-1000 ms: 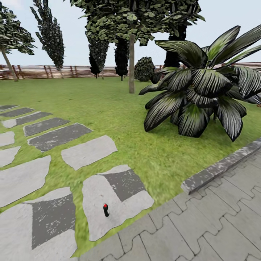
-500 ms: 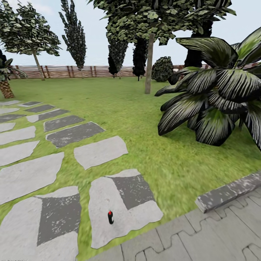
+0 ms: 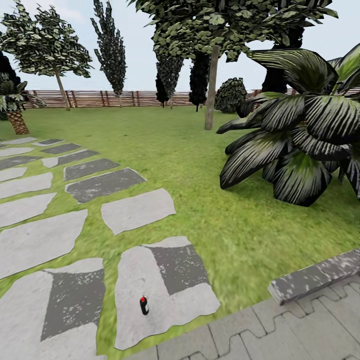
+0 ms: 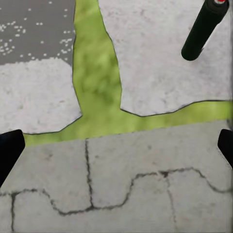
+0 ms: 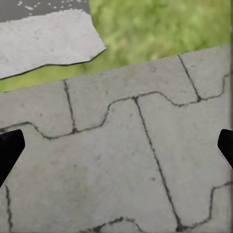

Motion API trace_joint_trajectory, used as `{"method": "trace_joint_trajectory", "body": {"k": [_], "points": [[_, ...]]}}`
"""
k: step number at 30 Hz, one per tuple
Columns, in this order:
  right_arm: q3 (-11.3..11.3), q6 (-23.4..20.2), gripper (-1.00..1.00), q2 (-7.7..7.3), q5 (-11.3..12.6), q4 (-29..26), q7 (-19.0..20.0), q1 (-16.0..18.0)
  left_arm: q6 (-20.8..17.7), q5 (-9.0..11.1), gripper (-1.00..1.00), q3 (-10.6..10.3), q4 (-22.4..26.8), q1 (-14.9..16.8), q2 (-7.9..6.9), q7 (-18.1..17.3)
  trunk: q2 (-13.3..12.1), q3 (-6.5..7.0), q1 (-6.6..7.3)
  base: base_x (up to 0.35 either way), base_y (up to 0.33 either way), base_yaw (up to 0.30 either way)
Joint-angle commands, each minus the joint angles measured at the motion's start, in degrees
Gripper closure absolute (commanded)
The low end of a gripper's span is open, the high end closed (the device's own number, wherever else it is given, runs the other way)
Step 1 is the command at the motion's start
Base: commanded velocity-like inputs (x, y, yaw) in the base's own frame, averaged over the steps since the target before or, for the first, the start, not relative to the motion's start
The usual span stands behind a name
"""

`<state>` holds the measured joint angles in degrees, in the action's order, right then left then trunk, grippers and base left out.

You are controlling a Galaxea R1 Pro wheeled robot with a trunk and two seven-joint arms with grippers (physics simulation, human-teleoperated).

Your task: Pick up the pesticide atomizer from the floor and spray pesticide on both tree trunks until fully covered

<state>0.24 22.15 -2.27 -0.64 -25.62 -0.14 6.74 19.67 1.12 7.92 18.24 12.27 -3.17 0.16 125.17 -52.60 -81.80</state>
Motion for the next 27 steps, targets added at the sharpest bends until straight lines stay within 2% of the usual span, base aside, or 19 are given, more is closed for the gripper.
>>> {"method": "trace_joint_trajectory", "body": {"k": [1, 12, 15, 16, 18, 21, 23, 24, 26, 27], "points": [[0.02, 0.17, -1.00, -0.01, -0.06, 0.05, 0.01, 0.03, 0.19, 0.11, -1.00, 0.01, -0.04, 0.03, 0.00, 0.02, 0.02, -0.05, 0.01, 0.003, -0.070, 0.002], [-0.13, 0.17, -1.00, -0.15, -0.03, -0.04, 0.02, 0.03, -0.38, 0.21, -1.00, -0.01, 0.20, 0.52, 0.14, 0.00, 0.02, -0.05, 0.01, 0.001, -0.014, 0.000], [-0.20, 0.16, -1.00, -0.23, 0.06, -0.98, -0.08, 0.14, -0.92, 0.26, -1.00, -0.07, 0.68, 2.26, 0.44, -0.17, 0.02, -0.05, 0.01, 0.000, 0.000, 0.000], [-0.22, 0.10, -1.00, -0.24, 0.07, -2.91, -0.10, 0.72, -1.34, 0.09, -1.00, -0.19, 0.97, 4.54, 0.62, -0.28, 0.02, -0.05, 0.01, 0.000, 0.000, 0.000], [-0.18, -0.14, -1.00, -0.20, 0.00, -8.03, -0.12, 3.76, -3.02, -0.19, -1.00, -0.43, 0.83, 9.08, 0.47, -0.42, 0.02, -0.05, 0.01, 0.000, 0.000, 0.000], [-0.16, -0.93, -1.00, -0.19, -0.04, -12.19, -0.18, 7.63, -6.77, -0.10, -1.00, -0.41, 0.71, 13.01, 0.03, -0.75, 0.02, -0.05, 0.01, 0.000, 0.000, 0.000], [-0.18, -3.88, -1.00, -0.19, -0.06, -13.83, -0.41, 11.01, -9.92, -0.12, -1.00, -0.35, 0.68, 15.03, -0.13, -0.87, 0.02, -0.05, 0.01, 0.000, 0.000, 0.000], [-0.19, -5.03, -1.00, -0.19, -0.06, -14.04, -0.62, 11.85, -10.48, -0.16, -1.00, -0.37, 0.70, 15.33, -0.14, -0.88, 0.02, -0.05, 0.01, 0.000, 0.000, 0.000], [-0.28, -11.25, -1.00, -0.27, 0.00, -14.45, -2.39, 15.30, -11.95, -0.33, -1.00, -0.47, 0.88, 16.09, -0.07, -0.57, 0.02, -0.05, 0.01, 0.000, 0.000, 0.000], [-0.31, -12.27, -1.00, -0.29, 0.00, -14.45, -2.73, 15.71, -12.04, -0.33, -1.00, -0.47, 0.92, 16.13, -0.11, -0.47, 0.02, -0.05, 0.01, 0.000, 0.000, 0.000]]}}
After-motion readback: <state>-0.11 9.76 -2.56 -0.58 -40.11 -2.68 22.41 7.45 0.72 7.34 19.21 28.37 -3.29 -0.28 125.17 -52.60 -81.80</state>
